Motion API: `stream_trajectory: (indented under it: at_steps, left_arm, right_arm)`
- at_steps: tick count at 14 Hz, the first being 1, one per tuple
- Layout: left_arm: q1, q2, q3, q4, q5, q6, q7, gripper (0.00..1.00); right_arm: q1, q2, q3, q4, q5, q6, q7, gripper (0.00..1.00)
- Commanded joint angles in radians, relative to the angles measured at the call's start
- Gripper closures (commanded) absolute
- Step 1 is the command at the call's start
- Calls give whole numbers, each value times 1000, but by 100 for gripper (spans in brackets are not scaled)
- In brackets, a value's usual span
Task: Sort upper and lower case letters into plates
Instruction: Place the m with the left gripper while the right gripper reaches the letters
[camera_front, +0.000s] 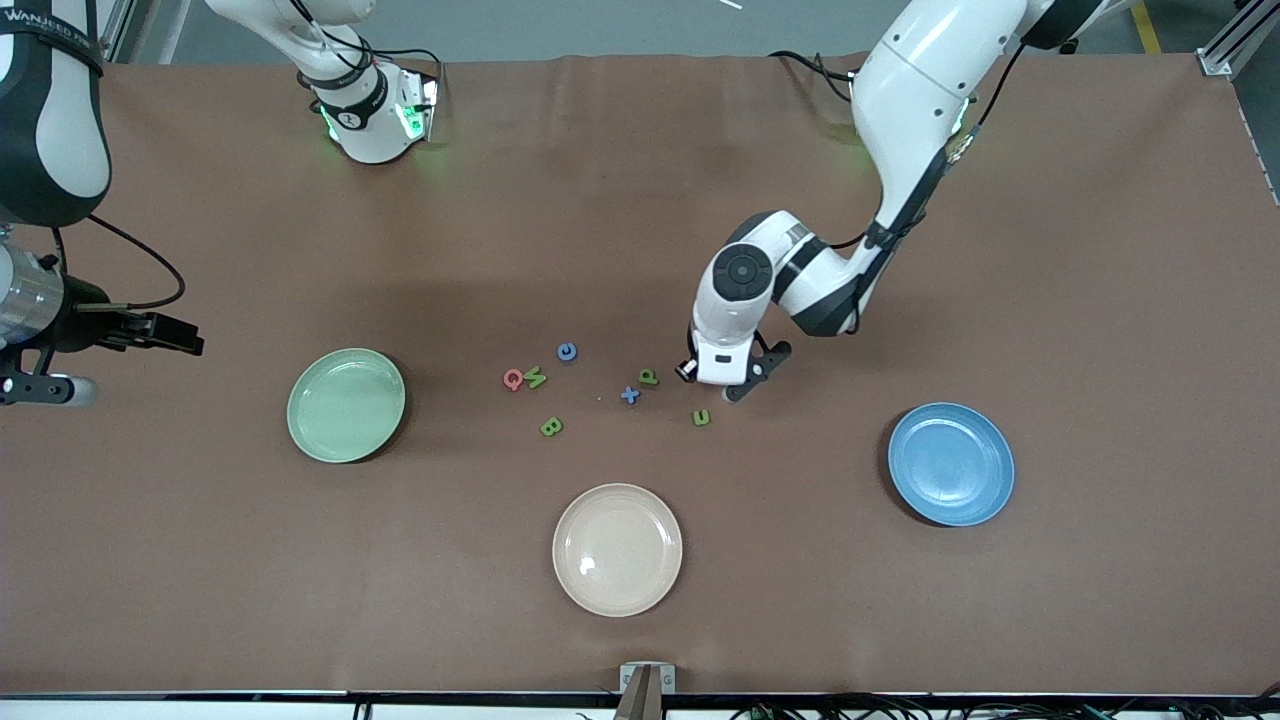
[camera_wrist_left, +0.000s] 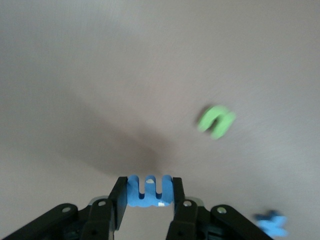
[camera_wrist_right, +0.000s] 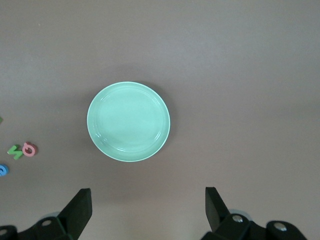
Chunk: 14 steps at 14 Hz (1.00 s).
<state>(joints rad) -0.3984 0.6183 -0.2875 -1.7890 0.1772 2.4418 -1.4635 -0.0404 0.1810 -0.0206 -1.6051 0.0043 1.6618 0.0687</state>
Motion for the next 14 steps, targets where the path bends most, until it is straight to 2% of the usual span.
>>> stream_trajectory:
  at_steps: [1,4,8,11,14]
  left_arm:
    - [97,-123,-9,-9,18,-105,128,100]
    - [189,-164,-9,-4,10,-193,288,100]
    - [324,-131,-4,26,13,-195,555,99]
    - [406,-74,2,55,19,-187,707,98]
    - [507,33,4,150,19,-172,877,95]
  right_arm:
    - [57,-11,8,-44,42,19,207,0]
    - [169,12,8,-117,126,166,495,0]
    - [348,164,8,-121,126,369,860,0]
    - [460,314,5,-116,103,562,1075,0]
    - [545,432,2,-92,54,659,1254,3]
